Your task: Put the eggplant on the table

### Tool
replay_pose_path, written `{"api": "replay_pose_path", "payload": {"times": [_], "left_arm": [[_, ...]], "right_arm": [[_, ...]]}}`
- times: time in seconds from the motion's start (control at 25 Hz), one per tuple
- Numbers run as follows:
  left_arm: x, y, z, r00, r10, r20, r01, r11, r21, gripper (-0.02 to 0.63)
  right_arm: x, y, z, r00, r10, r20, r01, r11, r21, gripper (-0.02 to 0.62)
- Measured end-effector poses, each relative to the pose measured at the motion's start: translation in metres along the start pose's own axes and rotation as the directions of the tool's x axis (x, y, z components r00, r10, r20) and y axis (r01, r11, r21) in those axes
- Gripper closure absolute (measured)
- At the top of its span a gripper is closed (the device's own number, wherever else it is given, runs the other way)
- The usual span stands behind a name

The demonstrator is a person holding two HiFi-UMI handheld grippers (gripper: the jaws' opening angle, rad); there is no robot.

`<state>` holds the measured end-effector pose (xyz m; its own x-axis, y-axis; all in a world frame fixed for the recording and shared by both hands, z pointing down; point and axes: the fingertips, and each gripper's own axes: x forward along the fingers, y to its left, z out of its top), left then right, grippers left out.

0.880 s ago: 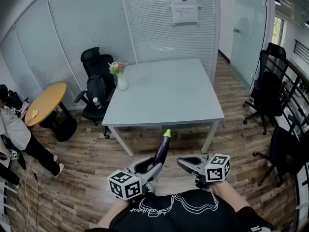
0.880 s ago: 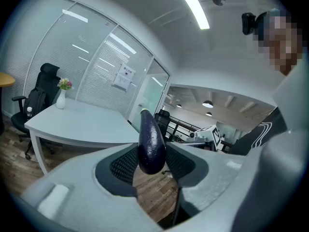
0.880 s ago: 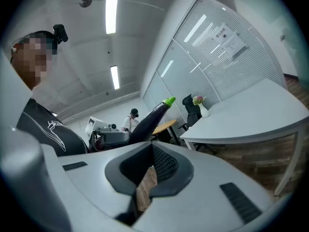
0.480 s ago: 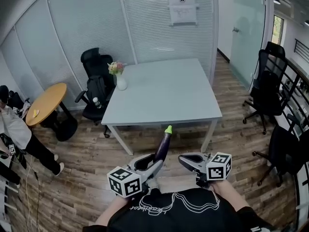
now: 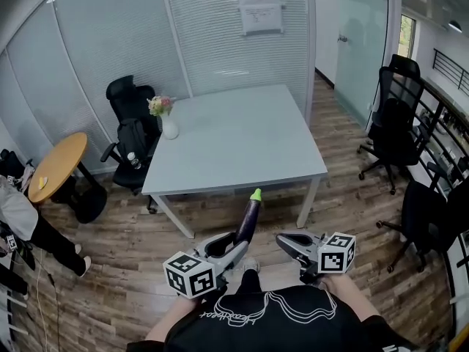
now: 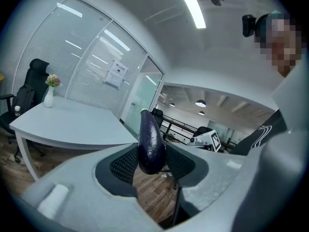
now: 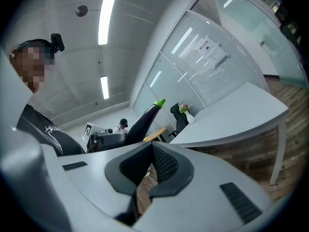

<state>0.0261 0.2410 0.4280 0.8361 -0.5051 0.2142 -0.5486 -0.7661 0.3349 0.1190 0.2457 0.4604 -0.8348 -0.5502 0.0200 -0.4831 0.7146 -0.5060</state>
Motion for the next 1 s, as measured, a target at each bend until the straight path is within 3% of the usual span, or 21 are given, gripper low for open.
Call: {"api": "replay_pose_path", "payload": {"times": [0.32,1.0], "left_arm": [[0.031,0.034,0.013,1.0,-0.025,0.001,0.025,1.0,-0.012,0.419],[0.124,0.247,0.117,1.0,-0.015,-0.012,0.015,0.999,-0.037,0.419]], "right_arm": [[0.02,-0.038,0.02,1.0,-0.027,-0.014,0.027,1.0,0.001,0.589],[0.184,-0.2,0.119,0.993,-0.1,-0.057,0.102,0.994,0.032,0.589]]}}
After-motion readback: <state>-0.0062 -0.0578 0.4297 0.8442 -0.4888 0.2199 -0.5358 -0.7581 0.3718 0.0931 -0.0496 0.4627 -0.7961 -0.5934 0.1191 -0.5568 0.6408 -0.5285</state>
